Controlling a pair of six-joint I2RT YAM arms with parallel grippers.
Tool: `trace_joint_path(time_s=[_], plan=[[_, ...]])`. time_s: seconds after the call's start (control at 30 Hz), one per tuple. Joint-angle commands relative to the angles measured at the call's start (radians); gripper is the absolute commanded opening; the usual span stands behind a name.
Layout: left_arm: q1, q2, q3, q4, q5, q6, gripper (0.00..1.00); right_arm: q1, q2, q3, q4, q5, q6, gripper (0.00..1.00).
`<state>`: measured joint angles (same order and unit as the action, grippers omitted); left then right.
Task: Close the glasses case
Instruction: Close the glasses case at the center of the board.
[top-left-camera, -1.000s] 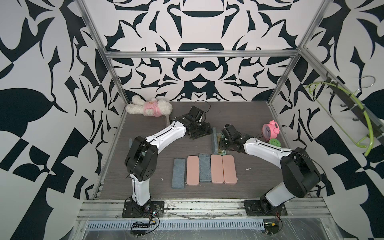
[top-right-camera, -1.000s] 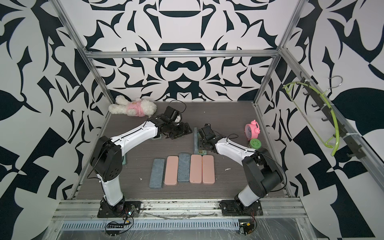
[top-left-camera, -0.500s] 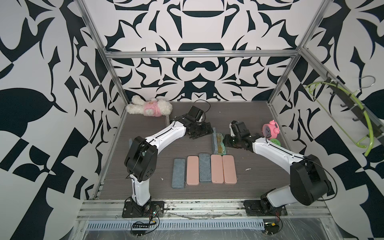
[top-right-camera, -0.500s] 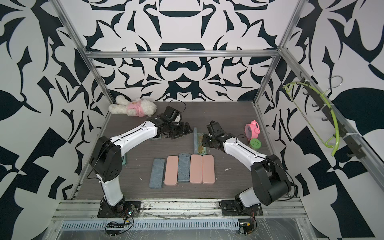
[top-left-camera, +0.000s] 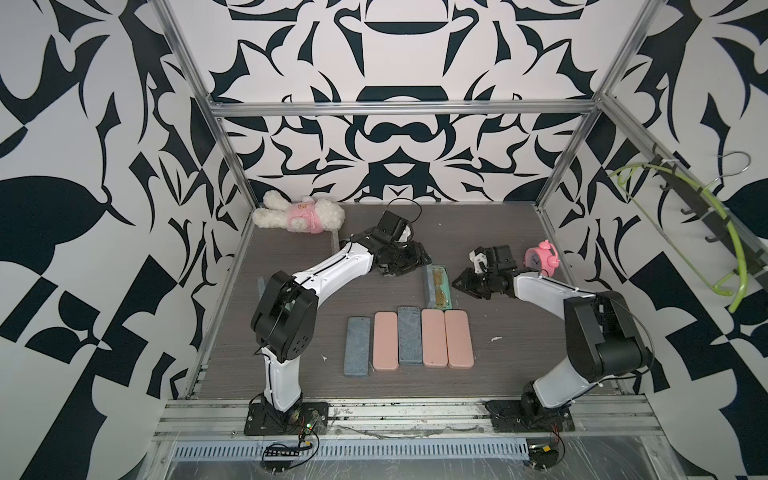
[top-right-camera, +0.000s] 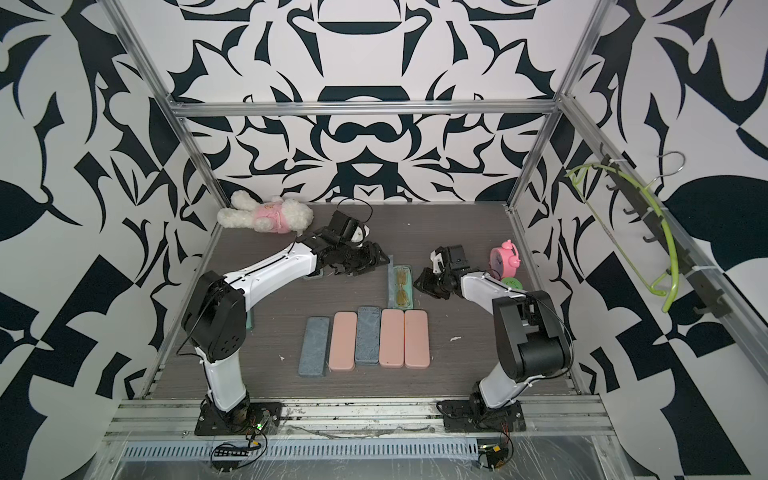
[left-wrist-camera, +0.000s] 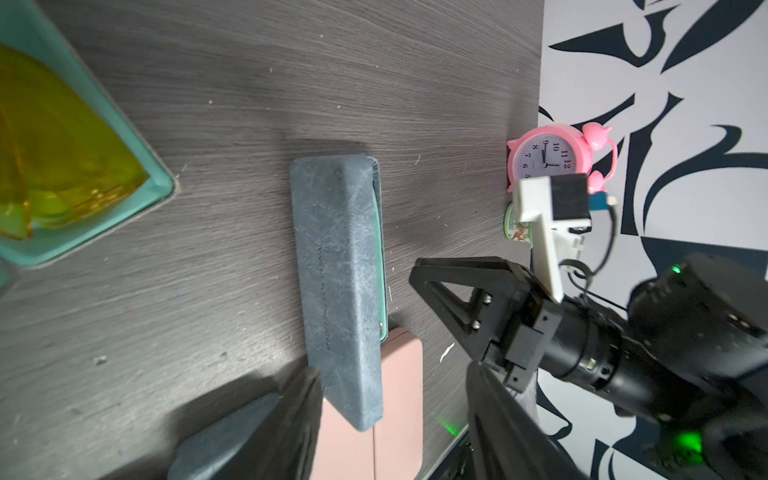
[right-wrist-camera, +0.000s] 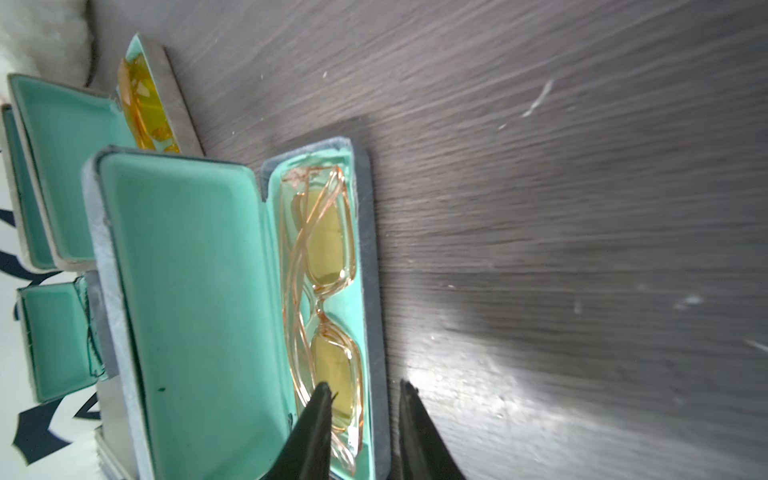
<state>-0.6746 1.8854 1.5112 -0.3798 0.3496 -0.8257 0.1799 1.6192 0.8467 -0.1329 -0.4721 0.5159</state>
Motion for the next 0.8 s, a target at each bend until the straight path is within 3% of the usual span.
trace_joint_path(time_s=[0.0,0.77], plan=[[-0.003,0.029,-0.025,0.022,0.031,-0.005,0.55,0.001,0.017,-0.002,0.081,-0.074,-0.007,0.27],[-0.035,0.090,-0.014,0.020,0.034,-0.014,0.42,0.001,0.062,-0.046,0.133,-0.063,-0.005,0.16]])
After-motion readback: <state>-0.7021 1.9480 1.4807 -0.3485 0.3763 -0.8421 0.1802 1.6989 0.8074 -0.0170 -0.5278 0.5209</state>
